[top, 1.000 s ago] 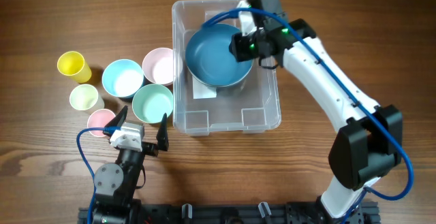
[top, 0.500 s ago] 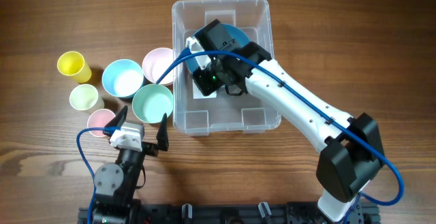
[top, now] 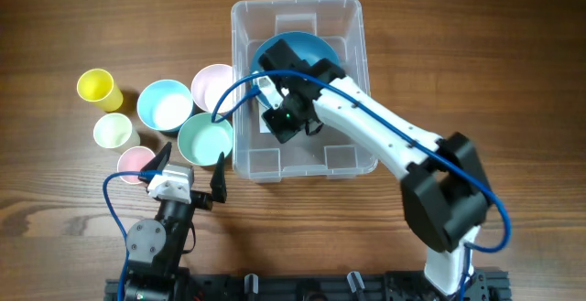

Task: Pack container
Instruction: 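Lower the teal plate onto the cream bowl and press it down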

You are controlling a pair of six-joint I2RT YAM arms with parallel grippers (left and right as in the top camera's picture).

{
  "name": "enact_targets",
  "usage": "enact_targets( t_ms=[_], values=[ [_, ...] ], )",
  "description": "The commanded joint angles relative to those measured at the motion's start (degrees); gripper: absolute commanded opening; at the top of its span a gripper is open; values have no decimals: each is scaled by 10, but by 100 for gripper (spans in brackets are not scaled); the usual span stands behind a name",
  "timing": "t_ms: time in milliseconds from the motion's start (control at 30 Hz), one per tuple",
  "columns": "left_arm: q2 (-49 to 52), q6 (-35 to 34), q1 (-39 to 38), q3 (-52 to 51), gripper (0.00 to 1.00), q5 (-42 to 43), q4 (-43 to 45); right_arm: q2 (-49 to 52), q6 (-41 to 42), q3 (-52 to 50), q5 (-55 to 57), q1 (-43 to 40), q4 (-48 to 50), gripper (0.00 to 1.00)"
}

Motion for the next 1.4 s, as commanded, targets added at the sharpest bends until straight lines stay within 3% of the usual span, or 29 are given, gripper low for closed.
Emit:
enact_targets(
  t_ms=[0,267,600,1000,1367],
  values=[
    [0,5,4,-3,100,-1,-4,17,-7,-1,24,-2,-9,4],
    [0,5,4,-3,100,-1,-4,29,10,-1,95,-21,0,4],
    [0,5,4,-3,100,-1,-4,29,9,-1,96,-82,40,4],
    [0,5,4,-2,100,-1,-4,15,-40,1,-116,-92,38,4],
    [0,5,4,-2,100,-1,-4,-113,-38,1,-101,-92,-14,4]
  ],
)
